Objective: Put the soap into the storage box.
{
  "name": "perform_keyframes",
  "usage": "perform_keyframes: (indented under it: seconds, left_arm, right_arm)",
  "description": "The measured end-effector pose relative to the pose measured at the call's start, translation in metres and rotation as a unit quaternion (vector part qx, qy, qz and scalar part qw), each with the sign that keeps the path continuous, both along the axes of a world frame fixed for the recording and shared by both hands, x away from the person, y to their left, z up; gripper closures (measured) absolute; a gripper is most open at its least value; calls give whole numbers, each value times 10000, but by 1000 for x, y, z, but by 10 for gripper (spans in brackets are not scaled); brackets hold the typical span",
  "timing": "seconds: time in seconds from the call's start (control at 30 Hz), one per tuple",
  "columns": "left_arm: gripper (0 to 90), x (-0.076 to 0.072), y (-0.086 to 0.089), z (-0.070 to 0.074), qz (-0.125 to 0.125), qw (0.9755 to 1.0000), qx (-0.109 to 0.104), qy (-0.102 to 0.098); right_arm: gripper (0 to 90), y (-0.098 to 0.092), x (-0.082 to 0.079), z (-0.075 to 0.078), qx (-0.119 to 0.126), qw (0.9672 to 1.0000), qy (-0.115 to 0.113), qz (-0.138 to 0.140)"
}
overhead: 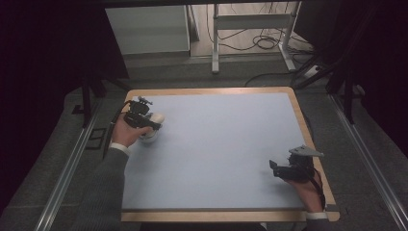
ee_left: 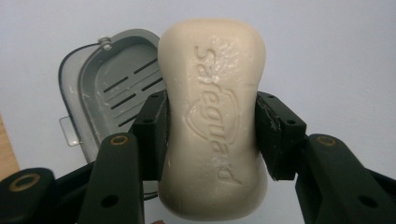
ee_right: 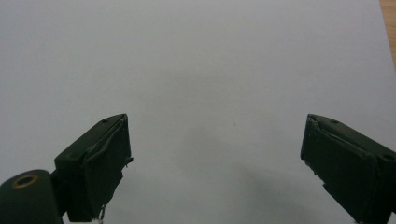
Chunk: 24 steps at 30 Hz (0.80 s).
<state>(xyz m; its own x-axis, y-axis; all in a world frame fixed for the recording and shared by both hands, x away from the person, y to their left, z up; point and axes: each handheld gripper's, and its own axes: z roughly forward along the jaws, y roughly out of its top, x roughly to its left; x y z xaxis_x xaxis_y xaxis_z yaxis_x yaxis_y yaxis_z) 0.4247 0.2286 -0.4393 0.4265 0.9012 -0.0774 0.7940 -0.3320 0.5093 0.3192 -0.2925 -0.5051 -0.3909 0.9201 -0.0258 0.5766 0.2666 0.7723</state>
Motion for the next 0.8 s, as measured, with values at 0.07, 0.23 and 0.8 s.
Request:
perform_keyframes:
  seconds: [0.07, 0.23, 0.8]
  left_arm:
    - [495, 2, 1, -1, 33, 10000, 5, 17]
    - [495, 6, 4, -4, 121, 9999, -27, 50]
    - [495, 22, 18, -18, 505, 9983, -119, 272]
  right_arm:
    - [84, 0, 0, 0, -1, 10000, 2, 0]
    - [84, 0, 0, -1, -3, 10000, 13, 11]
    - [84, -1, 0, 0, 0, 10000, 4, -15]
